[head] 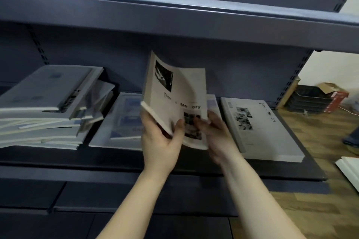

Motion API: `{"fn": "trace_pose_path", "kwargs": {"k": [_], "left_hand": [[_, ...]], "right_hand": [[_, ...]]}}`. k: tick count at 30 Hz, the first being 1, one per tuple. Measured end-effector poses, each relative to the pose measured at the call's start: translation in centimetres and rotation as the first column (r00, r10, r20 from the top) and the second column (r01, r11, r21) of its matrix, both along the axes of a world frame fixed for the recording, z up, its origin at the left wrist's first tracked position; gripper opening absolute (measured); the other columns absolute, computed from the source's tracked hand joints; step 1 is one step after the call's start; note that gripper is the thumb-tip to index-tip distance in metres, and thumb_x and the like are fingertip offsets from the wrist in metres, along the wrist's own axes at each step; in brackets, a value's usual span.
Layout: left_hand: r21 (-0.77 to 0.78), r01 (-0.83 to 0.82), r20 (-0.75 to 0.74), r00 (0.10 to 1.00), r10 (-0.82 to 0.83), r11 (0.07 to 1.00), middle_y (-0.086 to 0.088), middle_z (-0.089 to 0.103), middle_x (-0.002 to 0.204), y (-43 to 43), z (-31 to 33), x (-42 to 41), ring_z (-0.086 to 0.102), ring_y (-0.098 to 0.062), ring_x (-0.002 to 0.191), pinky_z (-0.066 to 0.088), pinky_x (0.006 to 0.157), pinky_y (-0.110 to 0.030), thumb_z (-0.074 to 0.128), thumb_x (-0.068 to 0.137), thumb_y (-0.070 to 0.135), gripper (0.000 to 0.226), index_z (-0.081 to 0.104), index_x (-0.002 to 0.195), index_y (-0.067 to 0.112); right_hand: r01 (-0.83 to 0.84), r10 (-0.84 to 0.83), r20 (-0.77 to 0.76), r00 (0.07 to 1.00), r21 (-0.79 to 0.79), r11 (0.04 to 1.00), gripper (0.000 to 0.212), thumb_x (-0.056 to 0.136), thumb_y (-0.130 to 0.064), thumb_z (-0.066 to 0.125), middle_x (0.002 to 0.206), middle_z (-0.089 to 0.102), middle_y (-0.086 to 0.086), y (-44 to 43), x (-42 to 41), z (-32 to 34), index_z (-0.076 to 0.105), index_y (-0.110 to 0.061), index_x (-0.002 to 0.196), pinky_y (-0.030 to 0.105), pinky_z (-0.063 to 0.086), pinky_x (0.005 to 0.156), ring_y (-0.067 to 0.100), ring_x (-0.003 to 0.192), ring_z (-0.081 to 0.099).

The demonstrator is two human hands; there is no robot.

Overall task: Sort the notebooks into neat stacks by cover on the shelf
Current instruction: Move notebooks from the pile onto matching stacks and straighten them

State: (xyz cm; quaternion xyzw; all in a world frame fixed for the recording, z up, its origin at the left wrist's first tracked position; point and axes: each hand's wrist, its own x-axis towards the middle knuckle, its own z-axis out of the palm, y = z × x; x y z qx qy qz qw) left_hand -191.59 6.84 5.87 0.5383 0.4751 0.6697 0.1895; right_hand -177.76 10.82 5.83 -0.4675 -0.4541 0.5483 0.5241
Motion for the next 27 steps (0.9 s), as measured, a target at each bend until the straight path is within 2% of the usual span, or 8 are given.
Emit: {"fn": "trace_pose_path", "kwargs": {"k": [2, 4, 7, 12, 15, 18, 24, 27], "left_hand": [[-0.045, 0.075, -0.016, 0.997, -0.076, 0.996, 0.017, 0.058, 0.119, 0.0, -0.5, 0.7, 0.056, 0.005, 0.108, 0.051, 0.083, -0.017, 0.065, 0.077, 0.050, 0.065, 0.035, 0.130, 0.026], [-0.091, 0.137, -0.110, 0.983, -0.146, 0.986, 0.011, 0.060, 0.120, 0.2, -1.2, 1.2, 0.056, 0.006, 0.107, 0.048, 0.083, -0.013, 0.059, 0.078, 0.057, 0.070, 0.041, 0.133, 0.018], [-0.170, 0.177, -0.301, 0.928, -0.222, 0.970, 0.022, 0.058, 0.114, 0.5, -2.0, 1.8, 0.059, 0.006, 0.101, 0.049, 0.077, -0.011, 0.048, 0.082, 0.066, 0.059, 0.045, 0.127, 0.029], [-0.160, 0.082, -0.709, 0.684, -0.172, 0.984, 0.014, 0.064, 0.106, 0.7, -3.8, 3.2, 0.062, -0.007, 0.092, 0.049, 0.068, -0.022, 0.037, 0.088, 0.060, 0.047, 0.064, 0.107, 0.027], [-0.279, 0.070, -0.753, 0.602, -0.264, 0.958, 0.012, 0.062, 0.113, 0.6, -4.9, 4.2, 0.060, -0.007, 0.096, 0.050, 0.074, -0.027, 0.030, 0.085, 0.067, 0.060, 0.065, 0.110, 0.026], [-0.322, 0.063, -0.768, 0.566, -0.300, 0.945, 0.012, 0.061, 0.109, 0.7, -5.7, 5.1, 0.057, -0.008, 0.097, 0.048, 0.079, -0.030, 0.027, 0.083, 0.069, 0.064, 0.066, 0.108, 0.025], [-0.297, 0.013, -0.819, 0.510, -0.261, 0.955, 0.011, 0.061, 0.101, 1.1, -6.3, 5.8, 0.053, -0.010, 0.096, 0.045, 0.082, -0.030, 0.033, 0.086, 0.065, 0.056, 0.067, 0.103, 0.024], [-0.279, -0.014, -0.836, 0.496, -0.236, 0.960, 0.011, 0.059, 0.100, 1.5, -6.5, 6.1, 0.052, -0.011, 0.097, 0.042, 0.082, -0.029, 0.042, 0.088, 0.060, 0.046, 0.067, 0.103, 0.024]], "right_hand": [[0.061, -0.063, 0.022, 0.998, 0.076, 0.995, 0.021, 0.092, -0.013, 0.060, 0.103, 0.074, 0.000, 0.6, 2.5, 0.4, 0.066, -0.019, 0.111, 0.034, 0.055, 0.078, 0.019, 0.097, 0.070], [0.143, -0.148, 0.039, 0.988, 0.095, 0.985, 0.017, 0.092, -0.007, 0.058, 0.091, 0.076, -0.002, 1.2, 5.6, 0.7, 0.068, -0.018, 0.100, 0.028, 0.056, 0.066, 0.017, 0.085, 0.071], [0.228, -0.230, 0.049, 0.972, 0.042, 0.973, 0.010, 0.090, -0.007, 0.061, 0.084, 0.075, 0.004, 1.5, 10.9, 0.5, 0.069, -0.012, 0.094, 0.033, 0.054, 0.063, 0.023, 0.078, 0.070], [0.312, -0.311, 0.175, 0.934, 0.020, 0.950, 0.016, 0.086, -0.007, 0.064, 0.083, 0.074, 0.007, 1.3, 18.3, -0.1, 0.074, -0.018, 0.087, 0.039, 0.052, 0.069, 0.029, 0.075, 0.068], [0.345, -0.341, 0.271, 0.900, 0.034, 0.938, 0.014, 0.085, -0.004, 0.064, 0.083, 0.074, 0.015, 0.9, 21.6, -0.8, 0.073, -0.015, 0.085, 0.045, 0.053, 0.068, 0.031, 0.071, 0.068], [0.357, -0.358, 0.368, 0.858, 0.074, 0.931, 0.011, 0.086, -0.004, 0.063, 0.097, 0.071, 0.024, 0.6, 23.7, -1.6, 0.071, -0.011, 0.091, 0.058, 0.052, 0.081, 0.038, 0.084, 0.067], [0.439, -0.446, 0.556, 0.702, 0.155, 0.885, 0.011, 0.077, -0.014, 0.076, 0.076, 0.073, 0.017, 0.4, 25.9, -2.7, 0.071, -0.020, 0.070, 0.056, 0.054, 0.073, 0.039, 0.075, 0.070], [0.463, -0.452, 0.635, 0.627, 0.163, 0.871, 0.011, 0.074, -0.020, 0.079, 0.073, 0.070, 0.019, 0.8, 26.7, -3.7, 0.072, -0.011, 0.073, 0.055, 0.054, 0.071, 0.040, 0.073, 0.068]]}}
